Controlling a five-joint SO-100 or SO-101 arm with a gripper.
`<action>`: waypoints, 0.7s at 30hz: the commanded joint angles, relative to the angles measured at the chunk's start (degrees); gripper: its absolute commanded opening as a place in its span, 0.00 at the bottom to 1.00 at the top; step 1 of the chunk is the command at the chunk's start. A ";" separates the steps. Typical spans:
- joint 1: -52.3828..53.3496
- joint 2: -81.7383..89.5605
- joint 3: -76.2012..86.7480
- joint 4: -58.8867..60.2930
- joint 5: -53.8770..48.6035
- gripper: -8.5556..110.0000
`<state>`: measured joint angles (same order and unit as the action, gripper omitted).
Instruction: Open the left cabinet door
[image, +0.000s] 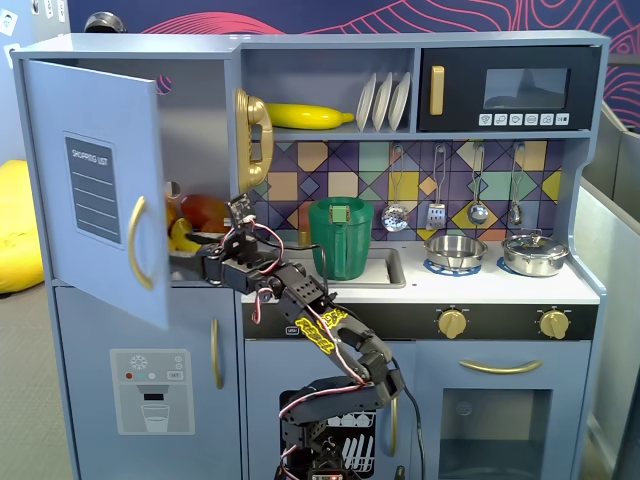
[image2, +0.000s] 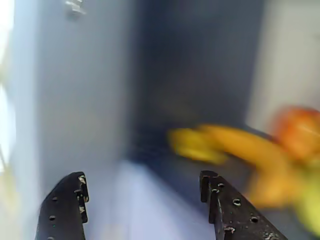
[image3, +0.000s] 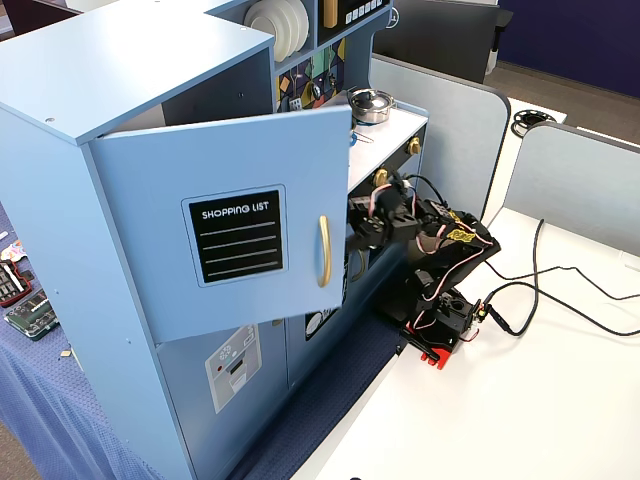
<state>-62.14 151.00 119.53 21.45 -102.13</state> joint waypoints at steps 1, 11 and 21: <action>-5.19 2.72 0.44 -2.29 -1.85 0.26; 19.60 5.10 4.13 7.21 2.11 0.21; 44.47 13.54 20.39 17.67 9.93 0.12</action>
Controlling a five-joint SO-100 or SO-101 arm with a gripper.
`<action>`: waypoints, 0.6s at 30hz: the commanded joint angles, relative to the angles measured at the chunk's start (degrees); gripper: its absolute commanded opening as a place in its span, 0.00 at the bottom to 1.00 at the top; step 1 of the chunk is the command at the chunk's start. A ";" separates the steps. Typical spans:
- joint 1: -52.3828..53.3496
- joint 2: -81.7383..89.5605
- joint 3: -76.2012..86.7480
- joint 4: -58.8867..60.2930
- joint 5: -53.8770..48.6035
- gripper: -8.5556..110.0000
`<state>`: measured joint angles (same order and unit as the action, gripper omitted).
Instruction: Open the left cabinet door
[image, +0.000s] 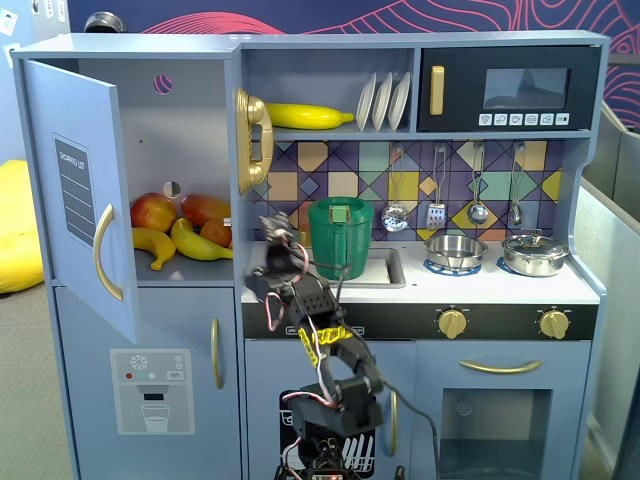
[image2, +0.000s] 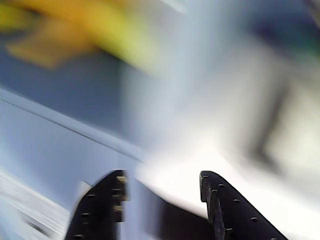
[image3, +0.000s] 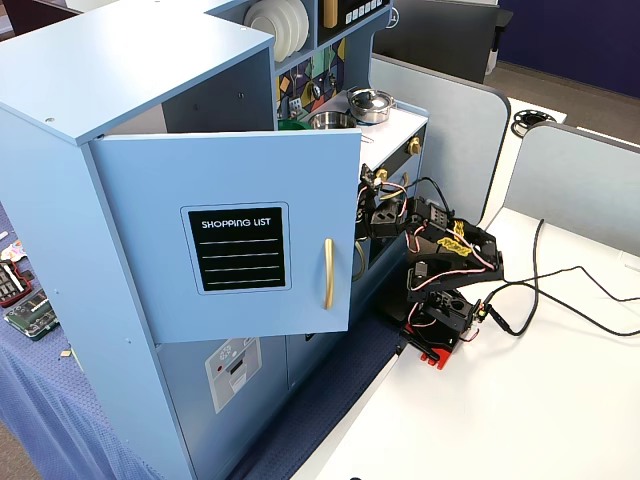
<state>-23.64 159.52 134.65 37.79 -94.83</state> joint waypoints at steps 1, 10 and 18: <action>7.12 7.29 8.00 1.85 3.69 0.11; 17.84 20.04 24.70 19.34 9.67 0.07; 20.74 22.41 33.84 28.21 13.36 0.07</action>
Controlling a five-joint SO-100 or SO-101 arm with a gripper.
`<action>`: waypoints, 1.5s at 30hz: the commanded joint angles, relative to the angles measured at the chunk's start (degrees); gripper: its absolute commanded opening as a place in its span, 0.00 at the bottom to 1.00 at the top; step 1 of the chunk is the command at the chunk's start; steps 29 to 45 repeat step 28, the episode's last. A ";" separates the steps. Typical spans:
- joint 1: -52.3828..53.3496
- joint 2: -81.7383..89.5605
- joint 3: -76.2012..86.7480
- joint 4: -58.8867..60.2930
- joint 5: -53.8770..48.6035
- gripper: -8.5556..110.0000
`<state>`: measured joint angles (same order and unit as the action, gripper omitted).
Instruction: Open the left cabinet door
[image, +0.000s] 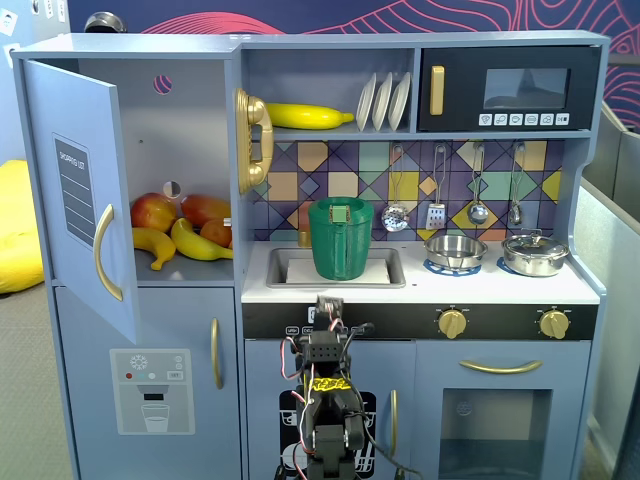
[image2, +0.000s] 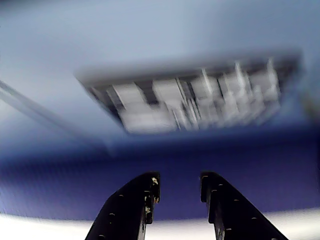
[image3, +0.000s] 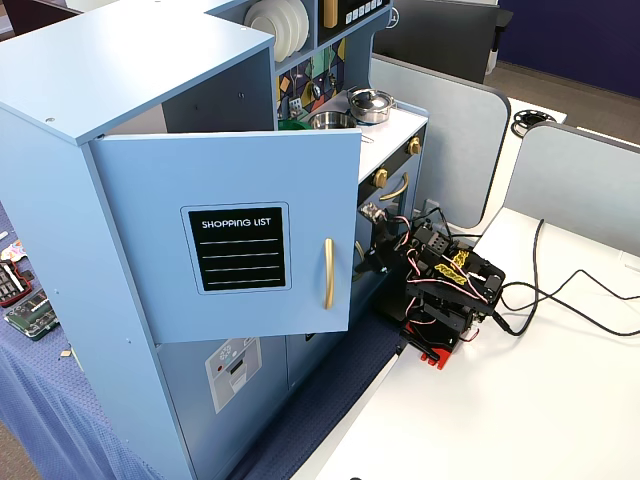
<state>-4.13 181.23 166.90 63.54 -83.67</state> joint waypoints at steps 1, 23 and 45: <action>1.05 0.70 2.29 2.81 3.96 0.07; 1.32 0.79 4.75 22.59 10.11 0.14; 1.76 0.79 4.75 22.59 10.11 0.14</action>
